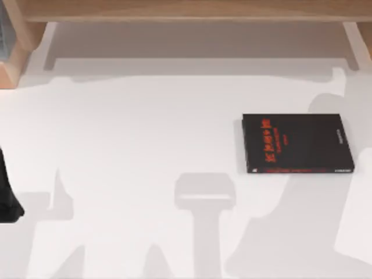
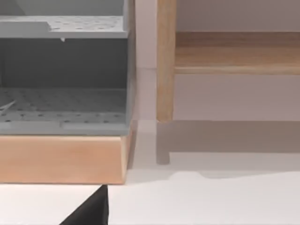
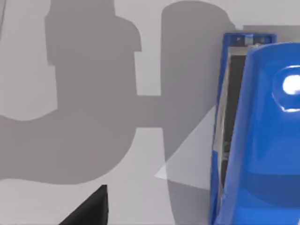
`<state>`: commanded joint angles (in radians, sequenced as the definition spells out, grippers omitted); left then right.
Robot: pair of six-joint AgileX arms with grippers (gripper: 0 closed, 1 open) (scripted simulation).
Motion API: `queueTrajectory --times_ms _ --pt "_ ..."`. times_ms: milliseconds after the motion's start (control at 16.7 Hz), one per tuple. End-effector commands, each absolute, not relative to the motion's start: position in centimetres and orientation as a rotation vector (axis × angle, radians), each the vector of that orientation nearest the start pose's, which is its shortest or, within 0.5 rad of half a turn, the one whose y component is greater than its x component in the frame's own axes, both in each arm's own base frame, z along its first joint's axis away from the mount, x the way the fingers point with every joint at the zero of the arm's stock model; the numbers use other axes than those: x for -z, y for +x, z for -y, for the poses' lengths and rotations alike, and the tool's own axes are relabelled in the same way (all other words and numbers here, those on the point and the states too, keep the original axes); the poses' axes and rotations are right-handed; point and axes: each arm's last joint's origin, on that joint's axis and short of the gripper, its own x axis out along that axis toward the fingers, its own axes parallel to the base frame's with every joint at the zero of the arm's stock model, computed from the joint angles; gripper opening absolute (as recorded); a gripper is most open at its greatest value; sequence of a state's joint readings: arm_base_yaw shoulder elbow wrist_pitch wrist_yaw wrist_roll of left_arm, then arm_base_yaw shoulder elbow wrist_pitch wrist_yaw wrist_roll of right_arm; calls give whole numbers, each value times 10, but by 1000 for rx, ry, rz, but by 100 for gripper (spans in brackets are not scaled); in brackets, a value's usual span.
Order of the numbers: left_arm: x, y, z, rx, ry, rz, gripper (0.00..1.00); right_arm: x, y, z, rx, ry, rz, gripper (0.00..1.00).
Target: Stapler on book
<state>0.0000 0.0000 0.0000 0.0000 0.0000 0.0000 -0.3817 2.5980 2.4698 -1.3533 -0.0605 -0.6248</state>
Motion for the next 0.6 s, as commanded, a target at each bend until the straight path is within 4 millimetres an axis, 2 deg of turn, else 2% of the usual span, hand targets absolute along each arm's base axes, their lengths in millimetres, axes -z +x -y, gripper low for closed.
queueTrajectory --times_ms 600 --pt "-160 106 1 0 0 0 100 -148 480 182 -210 -191 -1441 100"
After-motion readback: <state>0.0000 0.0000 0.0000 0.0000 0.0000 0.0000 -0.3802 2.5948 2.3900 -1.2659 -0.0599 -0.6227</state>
